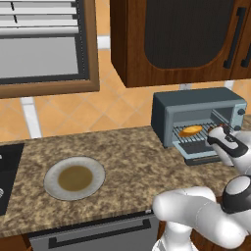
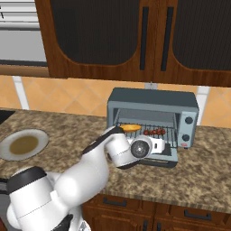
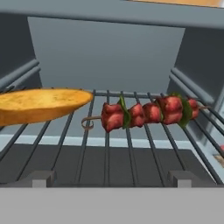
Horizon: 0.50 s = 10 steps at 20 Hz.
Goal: Pick up the kebab skewer and baguette bread, and place them inside the toaster oven. Close the toaster oven door and start by setting the timer.
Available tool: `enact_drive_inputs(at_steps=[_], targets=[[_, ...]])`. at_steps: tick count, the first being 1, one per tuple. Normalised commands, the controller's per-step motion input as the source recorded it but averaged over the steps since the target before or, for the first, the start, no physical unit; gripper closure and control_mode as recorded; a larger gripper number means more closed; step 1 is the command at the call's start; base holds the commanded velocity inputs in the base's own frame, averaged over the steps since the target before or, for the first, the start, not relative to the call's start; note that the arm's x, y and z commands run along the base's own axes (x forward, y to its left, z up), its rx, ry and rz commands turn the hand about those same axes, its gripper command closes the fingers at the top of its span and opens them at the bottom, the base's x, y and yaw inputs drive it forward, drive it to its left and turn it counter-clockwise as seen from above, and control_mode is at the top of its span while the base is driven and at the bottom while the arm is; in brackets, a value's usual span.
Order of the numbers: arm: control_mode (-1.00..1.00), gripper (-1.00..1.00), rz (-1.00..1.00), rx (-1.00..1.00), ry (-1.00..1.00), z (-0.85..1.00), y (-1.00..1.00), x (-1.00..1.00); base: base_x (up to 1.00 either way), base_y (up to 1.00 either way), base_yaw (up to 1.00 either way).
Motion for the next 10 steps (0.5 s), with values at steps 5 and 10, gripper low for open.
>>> enact_drive_inputs(at_steps=[5, 10], targets=[[-1.00, -1.00, 0.00, 0.00, 0.00, -0.11, 0.00, 0.00, 0.00, 0.00, 0.00], [-1.00, -1.00, 0.00, 0.00, 0.00, -0.05, 0.00, 0.00, 0.00, 0.00, 0.00]])
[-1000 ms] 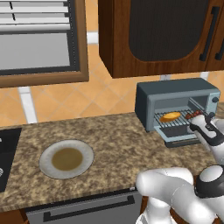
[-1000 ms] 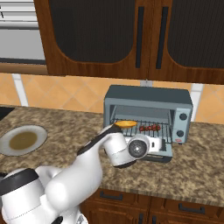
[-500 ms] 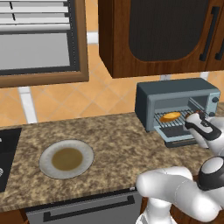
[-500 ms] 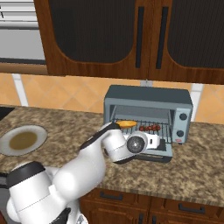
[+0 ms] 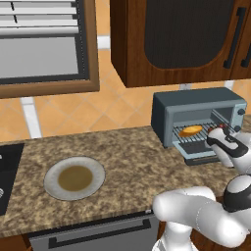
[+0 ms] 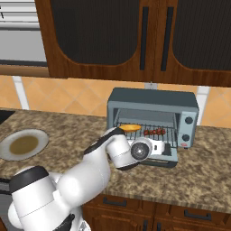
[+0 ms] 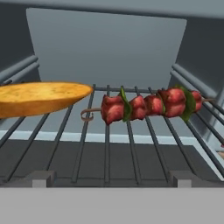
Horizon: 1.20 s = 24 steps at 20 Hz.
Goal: Pick up the kebab skewer and baguette bread, and place them inside the toaster oven. Close the toaster oven door and start by setting the timer.
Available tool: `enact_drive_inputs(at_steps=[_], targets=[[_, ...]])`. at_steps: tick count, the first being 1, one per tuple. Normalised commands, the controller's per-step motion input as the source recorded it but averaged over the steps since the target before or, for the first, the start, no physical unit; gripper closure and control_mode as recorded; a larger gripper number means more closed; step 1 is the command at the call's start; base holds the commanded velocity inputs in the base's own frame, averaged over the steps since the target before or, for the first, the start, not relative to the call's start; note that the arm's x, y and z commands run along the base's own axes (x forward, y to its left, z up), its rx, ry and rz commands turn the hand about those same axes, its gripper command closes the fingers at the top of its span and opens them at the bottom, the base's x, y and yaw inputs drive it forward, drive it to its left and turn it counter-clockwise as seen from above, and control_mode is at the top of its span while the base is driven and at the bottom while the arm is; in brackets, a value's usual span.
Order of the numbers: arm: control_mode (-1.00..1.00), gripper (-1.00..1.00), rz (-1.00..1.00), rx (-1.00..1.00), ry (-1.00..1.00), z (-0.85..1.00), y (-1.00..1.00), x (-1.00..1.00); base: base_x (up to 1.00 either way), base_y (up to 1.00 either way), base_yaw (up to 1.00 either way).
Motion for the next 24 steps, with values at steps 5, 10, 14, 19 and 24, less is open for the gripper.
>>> enact_drive_inputs(at_steps=[5, 10, 14, 19, 24], targets=[[-1.00, -1.00, 0.00, 0.00, 0.00, -0.06, 0.00, 0.00, 0.00, 0.00, 0.00], [-1.00, -1.00, 0.00, 0.00, 0.00, -0.08, 0.00, 0.02, 0.00, 0.00, 0.00], [-1.00, -1.00, 0.00, 0.00, 0.00, 0.00, 0.00, 0.17, 0.00, 0.00, 0.00], [-1.00, -1.00, 0.00, 0.00, 0.00, 0.00, 0.00, 0.17, 0.00, 0.00, 0.00], [-1.00, -1.00, 0.00, 0.00, 0.00, 0.00, 0.00, 0.17, 0.00, 0.00, 0.00]])
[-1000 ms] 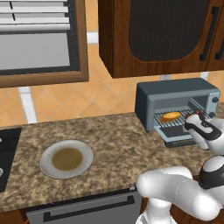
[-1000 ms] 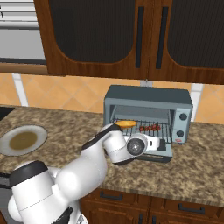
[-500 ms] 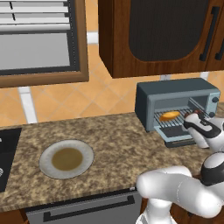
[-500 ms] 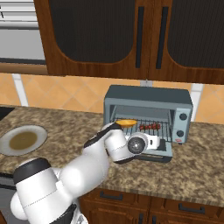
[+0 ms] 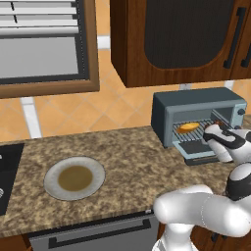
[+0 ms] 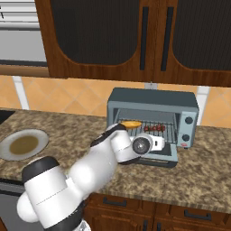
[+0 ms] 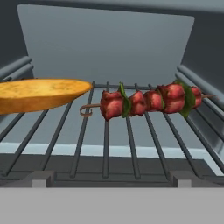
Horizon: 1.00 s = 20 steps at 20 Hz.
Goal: Pick up the kebab skewer and baguette bread, and place them inside the toaster oven. Close the toaster oven door and start by setting the timer.
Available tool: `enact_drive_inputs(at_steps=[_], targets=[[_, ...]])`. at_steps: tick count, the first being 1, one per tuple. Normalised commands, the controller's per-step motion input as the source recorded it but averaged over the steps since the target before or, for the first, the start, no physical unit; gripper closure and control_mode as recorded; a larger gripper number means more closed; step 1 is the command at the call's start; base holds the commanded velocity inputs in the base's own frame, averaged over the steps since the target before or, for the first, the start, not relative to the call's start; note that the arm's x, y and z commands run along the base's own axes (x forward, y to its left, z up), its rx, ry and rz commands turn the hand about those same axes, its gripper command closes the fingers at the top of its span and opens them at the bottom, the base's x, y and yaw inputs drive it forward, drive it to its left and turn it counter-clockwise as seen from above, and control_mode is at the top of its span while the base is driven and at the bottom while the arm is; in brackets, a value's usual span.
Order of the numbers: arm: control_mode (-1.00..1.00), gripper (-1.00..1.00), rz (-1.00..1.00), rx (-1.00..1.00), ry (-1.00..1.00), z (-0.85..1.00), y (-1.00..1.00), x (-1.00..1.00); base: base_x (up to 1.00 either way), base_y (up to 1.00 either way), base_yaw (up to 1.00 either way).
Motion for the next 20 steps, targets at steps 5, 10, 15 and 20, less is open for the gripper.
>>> enact_drive_inputs(at_steps=[5, 10, 15, 20], targets=[[-1.00, -1.00, 0.00, 0.00, 0.00, 0.00, 0.00, 0.21, 0.00, 0.00, 0.00], [-1.00, -1.00, 0.00, 0.00, 0.00, 0.00, 0.00, 0.31, 0.00, 0.00, 0.00], [-1.00, -1.00, 0.00, 0.00, 0.00, 0.00, 0.00, 0.30, 0.00, 0.00, 0.00], [-1.00, -1.00, 0.00, 0.00, 0.00, 0.00, 0.00, 0.27, 0.00, 0.00, 0.00]])
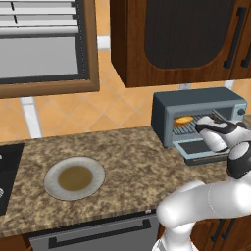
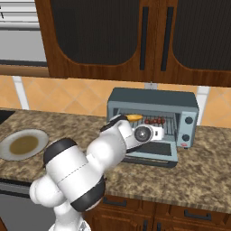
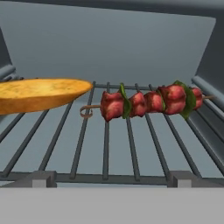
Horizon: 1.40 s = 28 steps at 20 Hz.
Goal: Pick up the kebab skewer and baguette bread, and place them inside the toaster oven. Close the toaster oven door and start by setting the timer.
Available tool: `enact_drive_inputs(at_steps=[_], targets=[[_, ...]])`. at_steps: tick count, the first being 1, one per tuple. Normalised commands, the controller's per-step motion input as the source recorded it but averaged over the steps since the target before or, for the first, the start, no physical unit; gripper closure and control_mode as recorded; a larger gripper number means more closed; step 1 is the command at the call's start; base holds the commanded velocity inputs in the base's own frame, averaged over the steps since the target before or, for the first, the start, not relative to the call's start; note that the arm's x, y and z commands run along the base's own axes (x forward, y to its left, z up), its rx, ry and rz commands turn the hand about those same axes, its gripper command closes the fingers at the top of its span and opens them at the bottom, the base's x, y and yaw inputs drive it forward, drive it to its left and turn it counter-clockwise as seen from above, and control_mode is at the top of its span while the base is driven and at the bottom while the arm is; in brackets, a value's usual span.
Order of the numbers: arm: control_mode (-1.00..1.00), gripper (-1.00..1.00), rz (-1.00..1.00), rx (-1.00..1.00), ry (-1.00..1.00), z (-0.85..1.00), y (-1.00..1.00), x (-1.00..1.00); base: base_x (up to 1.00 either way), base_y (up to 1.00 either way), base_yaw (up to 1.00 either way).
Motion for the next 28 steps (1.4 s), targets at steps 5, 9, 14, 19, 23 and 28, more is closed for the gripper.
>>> enact_drive_inputs(at_steps=[5, 9, 14, 19, 23, 28], targets=[[-1.00, -1.00, 0.00, 0.00, 0.00, 0.00, 0.00, 0.21, 0.00, 0.00, 0.00], [-1.00, -1.00, 0.00, 0.00, 0.00, 0.00, 0.00, 0.18, 0.00, 0.00, 0.00], [-1.00, -1.00, 0.00, 0.00, 0.00, 0.00, 0.00, 0.17, 0.00, 0.00, 0.00], [-1.00, -1.00, 0.00, 0.00, 0.00, 0.00, 0.00, 0.14, 0.00, 0.00, 0.00], [-1.00, -1.00, 0.00, 0.00, 0.00, 0.00, 0.00, 0.13, 0.00, 0.00, 0.00], [-1.00, -1.00, 0.00, 0.00, 0.00, 0.00, 0.00, 0.09, 0.00, 0.00, 0.00]])
